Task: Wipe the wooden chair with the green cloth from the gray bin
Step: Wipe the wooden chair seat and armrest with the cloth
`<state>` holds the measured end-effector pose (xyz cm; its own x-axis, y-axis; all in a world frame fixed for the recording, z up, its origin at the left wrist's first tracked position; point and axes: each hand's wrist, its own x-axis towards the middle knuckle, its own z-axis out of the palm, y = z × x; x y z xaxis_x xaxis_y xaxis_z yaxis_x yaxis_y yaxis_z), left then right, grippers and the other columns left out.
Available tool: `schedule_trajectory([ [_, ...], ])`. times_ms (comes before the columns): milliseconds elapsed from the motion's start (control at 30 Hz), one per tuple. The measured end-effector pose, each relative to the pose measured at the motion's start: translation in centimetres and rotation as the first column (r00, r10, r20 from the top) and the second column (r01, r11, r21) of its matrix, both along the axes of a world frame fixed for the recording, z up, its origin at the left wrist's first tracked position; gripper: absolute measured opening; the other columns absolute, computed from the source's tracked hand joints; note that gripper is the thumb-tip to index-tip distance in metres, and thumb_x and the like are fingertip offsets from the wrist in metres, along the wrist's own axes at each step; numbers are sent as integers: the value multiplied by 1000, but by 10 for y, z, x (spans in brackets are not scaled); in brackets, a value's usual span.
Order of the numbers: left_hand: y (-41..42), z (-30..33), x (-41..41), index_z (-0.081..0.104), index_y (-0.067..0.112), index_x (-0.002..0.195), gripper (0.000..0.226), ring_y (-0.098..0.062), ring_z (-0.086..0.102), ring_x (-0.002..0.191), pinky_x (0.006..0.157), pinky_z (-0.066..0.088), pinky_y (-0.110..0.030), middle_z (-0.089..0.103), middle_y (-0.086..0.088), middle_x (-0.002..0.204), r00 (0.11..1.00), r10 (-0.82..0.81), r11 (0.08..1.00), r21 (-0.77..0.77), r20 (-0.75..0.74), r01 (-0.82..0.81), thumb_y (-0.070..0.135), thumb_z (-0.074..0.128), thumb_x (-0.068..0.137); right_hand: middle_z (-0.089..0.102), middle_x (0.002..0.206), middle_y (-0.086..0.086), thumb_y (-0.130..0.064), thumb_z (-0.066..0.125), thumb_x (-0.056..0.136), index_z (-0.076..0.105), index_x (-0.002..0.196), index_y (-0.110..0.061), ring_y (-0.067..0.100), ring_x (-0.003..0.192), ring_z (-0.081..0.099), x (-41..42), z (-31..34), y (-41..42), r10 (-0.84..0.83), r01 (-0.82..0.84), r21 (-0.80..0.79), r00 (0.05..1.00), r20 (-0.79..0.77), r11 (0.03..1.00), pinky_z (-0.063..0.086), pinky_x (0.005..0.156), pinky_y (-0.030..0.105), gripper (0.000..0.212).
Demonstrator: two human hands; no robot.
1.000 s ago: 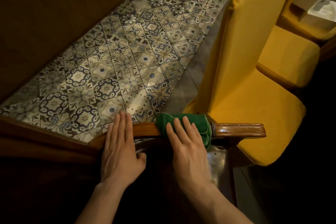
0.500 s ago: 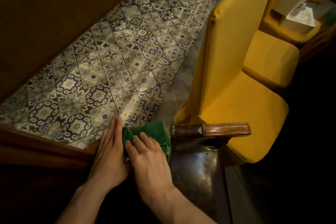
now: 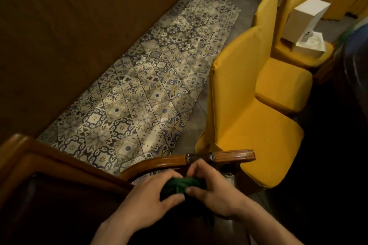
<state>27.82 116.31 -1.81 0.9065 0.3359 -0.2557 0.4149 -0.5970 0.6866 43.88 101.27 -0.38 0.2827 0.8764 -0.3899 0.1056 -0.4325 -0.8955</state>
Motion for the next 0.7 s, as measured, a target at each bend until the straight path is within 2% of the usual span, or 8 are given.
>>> schedule_trajectory([
  [67,-8,26,6,57,49,103,25,9,62,88,78,55,-33,67,27,96,999,20,1000,-2,46,-20,59,63,81,68,98,-1,-16,75,89,54,105,-23,5,85,63,8,24,-12,20,-19,6,999,-31,1000,56,74,28,27],
  [133,-18,44,8,58,45,99,19,6,63,85,74,56,-34,67,23,93,996,30,999,-20,86,-28,53,64,83,71,106,-2,-23,81,85,56,107,-28,4,93,68,13,43,-25,20,-23,-26,996,-81,999,56,79,25,33],
  [267,-35,67,4,59,42,100,16,2,65,87,74,56,-37,68,21,95,986,58,996,-81,155,-46,44,66,86,70,121,-8,-31,86,80,60,117,-40,4,111,68,14,68,-44,49,-61,-98,991,-121,993,57,97,33,46],
  [367,-45,68,-1,59,42,101,16,1,66,84,70,56,-37,68,20,94,982,90,992,-99,165,-75,45,67,86,71,116,-7,-27,82,83,66,112,-40,6,107,69,9,70,-49,32,-36,-88,999,-44,995,58,96,36,35],
  [500,-53,51,-2,56,44,99,16,4,62,91,73,54,-33,64,25,98,961,175,984,-15,214,-176,46,64,86,74,105,-6,-20,83,82,69,103,-37,9,98,71,-1,48,-48,-139,139,-24,990,24,990,62,85,38,30],
  [633,-48,23,-2,54,47,107,22,5,58,101,82,54,-32,60,30,109,932,271,958,24,241,-285,45,62,87,71,100,-14,-14,80,84,65,105,-37,-2,96,67,-11,22,-31,-200,172,131,948,246,976,56,76,16,34],
  [700,-34,5,-4,49,49,120,33,4,52,114,95,50,-34,54,31,122,931,288,949,63,226,-309,51,55,88,68,106,-18,-14,78,85,63,112,-38,-2,102,64,-15,7,-17,-226,172,178,905,359,969,53,83,16,39],
])
